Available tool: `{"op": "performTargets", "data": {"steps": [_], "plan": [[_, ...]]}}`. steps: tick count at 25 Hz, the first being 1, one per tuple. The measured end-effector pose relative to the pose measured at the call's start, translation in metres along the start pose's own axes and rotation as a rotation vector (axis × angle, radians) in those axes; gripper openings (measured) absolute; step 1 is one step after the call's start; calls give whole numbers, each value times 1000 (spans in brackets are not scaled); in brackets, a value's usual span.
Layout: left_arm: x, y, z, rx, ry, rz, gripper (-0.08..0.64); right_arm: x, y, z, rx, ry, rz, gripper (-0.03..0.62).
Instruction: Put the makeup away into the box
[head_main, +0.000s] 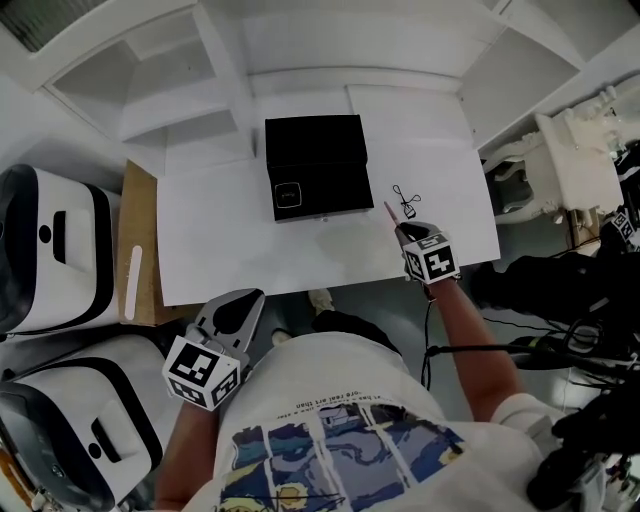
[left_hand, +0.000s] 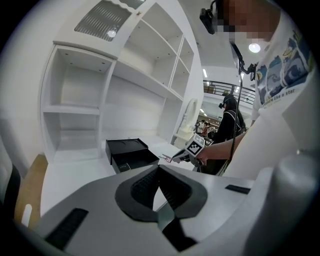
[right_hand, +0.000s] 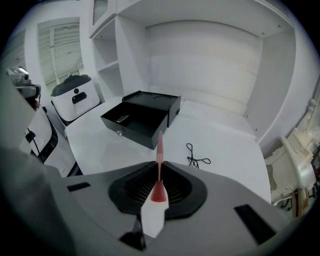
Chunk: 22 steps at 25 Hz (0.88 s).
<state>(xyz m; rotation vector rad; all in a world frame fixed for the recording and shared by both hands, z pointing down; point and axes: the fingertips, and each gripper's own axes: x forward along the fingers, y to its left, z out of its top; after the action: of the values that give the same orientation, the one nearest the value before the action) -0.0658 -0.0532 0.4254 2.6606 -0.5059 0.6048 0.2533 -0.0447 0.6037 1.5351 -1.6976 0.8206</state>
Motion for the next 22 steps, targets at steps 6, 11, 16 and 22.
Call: {"op": "performTargets", "data": {"steps": [6, 11, 16, 22], "plan": [[-6, 0, -3, -3, -12, 5, 14, -11, 22, 39, -49, -42, 40, 64], [-17, 6, -7, -20, -19, 39, 14, 4, 44, 69, -86, -37, 88, 63], [-31, 14, -11, -43, -24, 95, 14, 30, 62, 93, -125, -4, 136, 63], [-46, 26, -13, -74, -37, 168, 14, 62, 72, 115, -182, 56, 140, 64]]}}
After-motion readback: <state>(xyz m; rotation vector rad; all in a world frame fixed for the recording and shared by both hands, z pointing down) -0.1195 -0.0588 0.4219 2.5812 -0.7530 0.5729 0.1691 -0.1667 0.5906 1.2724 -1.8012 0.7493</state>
